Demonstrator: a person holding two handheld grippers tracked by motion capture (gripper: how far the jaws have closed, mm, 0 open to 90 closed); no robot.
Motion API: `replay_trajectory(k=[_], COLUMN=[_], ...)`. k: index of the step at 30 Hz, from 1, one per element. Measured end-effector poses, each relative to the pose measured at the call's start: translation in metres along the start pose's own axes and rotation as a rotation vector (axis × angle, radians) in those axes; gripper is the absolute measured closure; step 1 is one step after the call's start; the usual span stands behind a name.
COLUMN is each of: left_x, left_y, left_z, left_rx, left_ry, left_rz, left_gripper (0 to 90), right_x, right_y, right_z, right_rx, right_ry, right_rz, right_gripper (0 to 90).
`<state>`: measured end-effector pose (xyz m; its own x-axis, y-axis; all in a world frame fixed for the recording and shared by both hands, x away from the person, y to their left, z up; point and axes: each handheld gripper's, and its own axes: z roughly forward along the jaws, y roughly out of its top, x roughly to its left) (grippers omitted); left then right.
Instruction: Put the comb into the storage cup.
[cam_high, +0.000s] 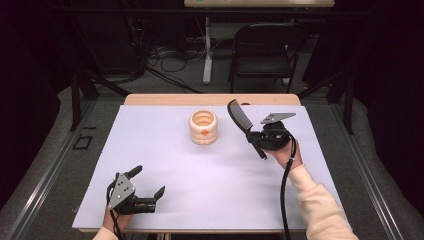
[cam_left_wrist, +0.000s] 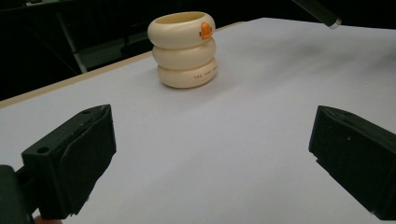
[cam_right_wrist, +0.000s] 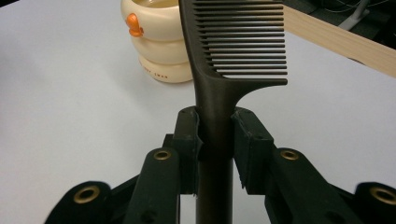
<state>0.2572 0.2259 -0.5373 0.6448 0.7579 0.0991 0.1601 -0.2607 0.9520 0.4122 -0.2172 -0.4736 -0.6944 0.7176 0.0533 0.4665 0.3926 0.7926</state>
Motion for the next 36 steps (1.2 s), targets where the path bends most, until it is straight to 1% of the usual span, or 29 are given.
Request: replay_trajectory(k=[3,11,15,17,24,29,33,36], left_x=[0.001,0.000,0.001,0.001,0.000,0.001,0.000,0.000], left_y=[-0.001,0.000,-0.001,0.000,0.000,0.000,0.000,0.000], left_z=[0.000,0.000,0.001,0.000,0.000,0.001,0.000,0.001], left_rx=[0.001,0.000,0.001,-0.002,-0.004,-0.003,-0.003,-0.004], left_ry=[0.000,-0.001,-0.002,0.002,-0.001,-0.001,-0.002,-0.003], left_rz=[-0.007,-0.002,-0.008,-0.002,-0.003,-0.004,-0.003,-0.002], left_gripper=[0.7,0.7,0.7,0.7,0.7,0.8,0.8,0.8], right_x=[0.000,0.004,0.005,0.006,0.007,0.010,0.013,0.016], right_y=[0.001,0.002,0.003,0.003,0.004,0.006,0.007,0.009], right_z=[0.000,0.002,0.003,0.004,0.005,0.007,0.008,0.008], right_rx=[-0.009,-0.027,-0.034,-0.033,-0.043,-0.060,-0.064,-0.076], right_ry=[0.000,0.007,0.009,0.012,0.011,0.013,0.012,0.012], right_rz=[-0.003,-0.016,-0.018,-0.015,-0.026,-0.032,-0.037,-0.050], right_gripper=[72.3,72.3,72.3,72.3,72.3,72.3,72.3,72.3])
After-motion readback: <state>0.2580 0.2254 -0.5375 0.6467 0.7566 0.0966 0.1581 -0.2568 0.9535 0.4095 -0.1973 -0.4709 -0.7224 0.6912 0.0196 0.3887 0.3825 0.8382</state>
